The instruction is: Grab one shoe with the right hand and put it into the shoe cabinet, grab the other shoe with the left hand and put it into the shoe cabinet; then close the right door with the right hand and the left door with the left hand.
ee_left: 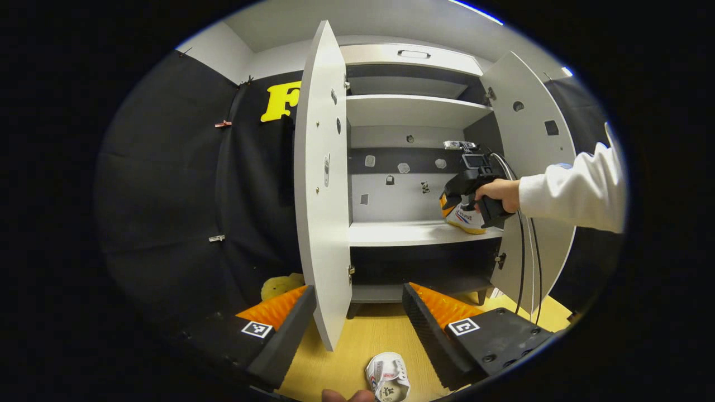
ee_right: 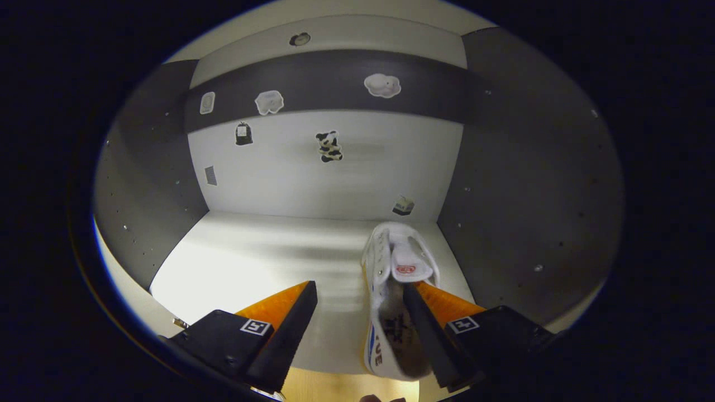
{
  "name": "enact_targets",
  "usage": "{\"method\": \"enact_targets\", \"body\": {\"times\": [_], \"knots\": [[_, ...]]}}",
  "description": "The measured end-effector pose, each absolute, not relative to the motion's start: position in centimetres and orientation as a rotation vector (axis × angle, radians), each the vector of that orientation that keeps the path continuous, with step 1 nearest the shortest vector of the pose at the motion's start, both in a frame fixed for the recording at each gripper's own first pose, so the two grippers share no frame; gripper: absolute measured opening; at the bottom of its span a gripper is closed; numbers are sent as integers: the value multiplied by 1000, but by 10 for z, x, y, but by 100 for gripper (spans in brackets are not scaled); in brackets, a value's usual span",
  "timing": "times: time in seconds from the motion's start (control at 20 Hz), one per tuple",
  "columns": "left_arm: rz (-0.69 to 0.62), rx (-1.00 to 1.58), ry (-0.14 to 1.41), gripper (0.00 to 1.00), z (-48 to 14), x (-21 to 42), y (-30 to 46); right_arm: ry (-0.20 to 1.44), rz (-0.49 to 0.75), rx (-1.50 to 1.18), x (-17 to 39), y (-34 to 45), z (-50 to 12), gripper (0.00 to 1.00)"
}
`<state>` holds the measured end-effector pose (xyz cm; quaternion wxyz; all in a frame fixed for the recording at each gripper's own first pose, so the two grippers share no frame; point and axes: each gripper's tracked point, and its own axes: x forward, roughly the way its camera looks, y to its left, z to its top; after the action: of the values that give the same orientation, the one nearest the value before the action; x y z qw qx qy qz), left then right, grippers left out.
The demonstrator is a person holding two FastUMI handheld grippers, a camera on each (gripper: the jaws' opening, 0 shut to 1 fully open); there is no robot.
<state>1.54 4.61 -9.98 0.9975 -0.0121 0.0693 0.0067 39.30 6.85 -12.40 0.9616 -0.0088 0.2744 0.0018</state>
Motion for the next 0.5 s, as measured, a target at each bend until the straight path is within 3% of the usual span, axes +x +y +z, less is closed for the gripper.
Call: {"method": "enact_targets", "body": {"times": [0.5], "knots": [[0, -42, 112, 98, -99, -7, 45, 258, 103, 90, 249, 76, -39, 98]]}}
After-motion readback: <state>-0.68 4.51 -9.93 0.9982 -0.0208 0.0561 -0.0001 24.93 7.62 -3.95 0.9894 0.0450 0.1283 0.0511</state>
